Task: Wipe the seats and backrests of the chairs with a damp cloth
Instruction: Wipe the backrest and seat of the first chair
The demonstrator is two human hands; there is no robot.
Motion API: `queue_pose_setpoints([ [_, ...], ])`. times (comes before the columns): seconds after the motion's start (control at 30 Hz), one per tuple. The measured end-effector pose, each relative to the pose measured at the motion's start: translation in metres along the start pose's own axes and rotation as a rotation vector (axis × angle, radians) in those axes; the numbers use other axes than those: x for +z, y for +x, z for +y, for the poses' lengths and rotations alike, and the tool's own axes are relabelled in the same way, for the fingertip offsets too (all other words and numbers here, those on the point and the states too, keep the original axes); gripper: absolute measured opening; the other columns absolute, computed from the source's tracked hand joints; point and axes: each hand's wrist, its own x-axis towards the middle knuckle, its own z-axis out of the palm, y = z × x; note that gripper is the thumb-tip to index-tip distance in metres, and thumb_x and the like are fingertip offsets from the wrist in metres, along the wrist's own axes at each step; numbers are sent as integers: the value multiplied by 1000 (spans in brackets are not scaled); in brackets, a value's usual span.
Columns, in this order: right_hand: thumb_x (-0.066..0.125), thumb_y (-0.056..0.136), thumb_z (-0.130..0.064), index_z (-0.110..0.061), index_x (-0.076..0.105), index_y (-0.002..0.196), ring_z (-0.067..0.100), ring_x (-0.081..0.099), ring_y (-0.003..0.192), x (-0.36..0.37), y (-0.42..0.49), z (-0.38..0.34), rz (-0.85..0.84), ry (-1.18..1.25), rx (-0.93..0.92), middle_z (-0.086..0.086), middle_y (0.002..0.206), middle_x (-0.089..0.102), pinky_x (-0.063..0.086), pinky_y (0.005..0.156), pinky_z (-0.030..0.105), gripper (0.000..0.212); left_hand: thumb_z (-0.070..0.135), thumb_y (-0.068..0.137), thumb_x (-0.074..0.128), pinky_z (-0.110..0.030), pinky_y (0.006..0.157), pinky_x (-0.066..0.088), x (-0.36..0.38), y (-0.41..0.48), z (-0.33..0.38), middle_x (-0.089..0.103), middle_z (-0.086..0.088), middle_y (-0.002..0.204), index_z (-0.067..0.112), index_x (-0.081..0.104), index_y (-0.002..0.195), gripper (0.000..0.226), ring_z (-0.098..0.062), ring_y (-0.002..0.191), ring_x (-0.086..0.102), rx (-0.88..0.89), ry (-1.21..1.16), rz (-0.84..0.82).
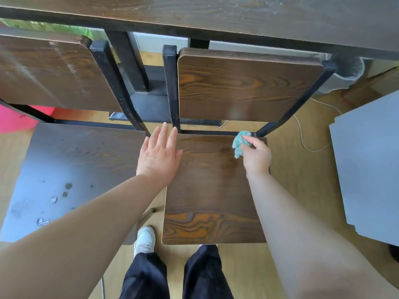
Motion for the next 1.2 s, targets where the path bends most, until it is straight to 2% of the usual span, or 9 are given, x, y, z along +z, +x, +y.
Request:
queue_pose_setpoints([
  [0.1, 67, 92, -7, -27, 73, 113, 13, 62, 107, -24, 23, 10, 15, 30, 67, -10, 116, 62, 57, 87, 23, 29, 43, 106, 27, -44, 124, 6, 10, 8, 25, 0, -5, 167, 21, 4, 159, 62, -24, 154, -2, -5, -14, -21],
  [0.27, 65, 95, -12, -26, 70, 119, 9, 60, 104, -51, 57, 28, -5, -98, 40, -6, 124, 62, 48, 69, 7, 28, 44, 106, 27, -42, 124, 6, 31, 25, 66, -1, -3, 167, 22, 4, 159, 62, -22, 153, -2, -46, -57, -79],
  [0.4, 56, 96, -6, -19, 70, 120, 10, 58, 95, -68, 86, 41, 25, -236, -15, -2, 122, 62, 44, 58, 3, 31, 46, 104, 28, -43, 125, 10, 51, 34, 77, 2, -3, 167, 23, 6, 159, 64, -22, 153, 0, -106, -84, -112],
  [0.5, 55, 94, -5, -19, 71, 120, 16, 62, 102, -70, 105, 50, 10, -335, -40, 1, 123, 63, 57, 76, 20, 33, 46, 104, 27, -45, 124, 11, 61, 38, 76, 1, -3, 167, 23, 4, 159, 64, -22, 154, -1, -134, -73, -128],
  [0.57, 56, 94, -6, -20, 71, 120, 21, 64, 105, -64, 112, 54, -13, -391, -25, 3, 124, 64, 58, 87, 32, 33, 46, 104, 27, -44, 125, 10, 64, 39, 74, 1, -3, 167, 23, 4, 159, 64, -22, 154, -1, -153, -61, -126],
  [0.67, 60, 96, -13, -19, 69, 124, 22, 64, 109, -49, 113, 55, -42, -476, -38, 4, 125, 64, 55, 90, 26, 30, 45, 105, 27, -44, 124, 10, 68, 39, 68, 1, -2, 167, 22, 4, 159, 63, -22, 154, -1, -167, -45, -120],
  [0.8, 67, 93, -26, -13, 67, 124, 20, 62, 108, -31, 104, 52, -58, -639, -177, 3, 125, 62, 46, 77, 18, 34, 44, 105, 25, -44, 125, 9, 73, 39, 58, -4, -2, 167, 22, 1, 159, 62, -22, 154, -4, -153, -19, -127],
  [0.97, 71, 91, -22, -13, 69, 123, 17, 61, 110, 3, 78, 54, -122, -662, -285, 1, 127, 61, 51, 91, 24, 34, 44, 106, 24, -44, 125, 9, 79, 35, 43, -2, -4, 167, 22, 3, 159, 61, -24, 154, -1, -163, -36, -115],
  [1.2, 70, 91, -18, -13, 69, 121, 15, 61, 111, 77, 25, 41, -244, -694, -395, -1, 125, 62, 47, 85, 15, 31, 44, 106, 24, -45, 125, 11, 84, 24, 0, 5, -7, 167, 21, 8, 159, 60, -27, 153, 4, -251, -56, -94],
])
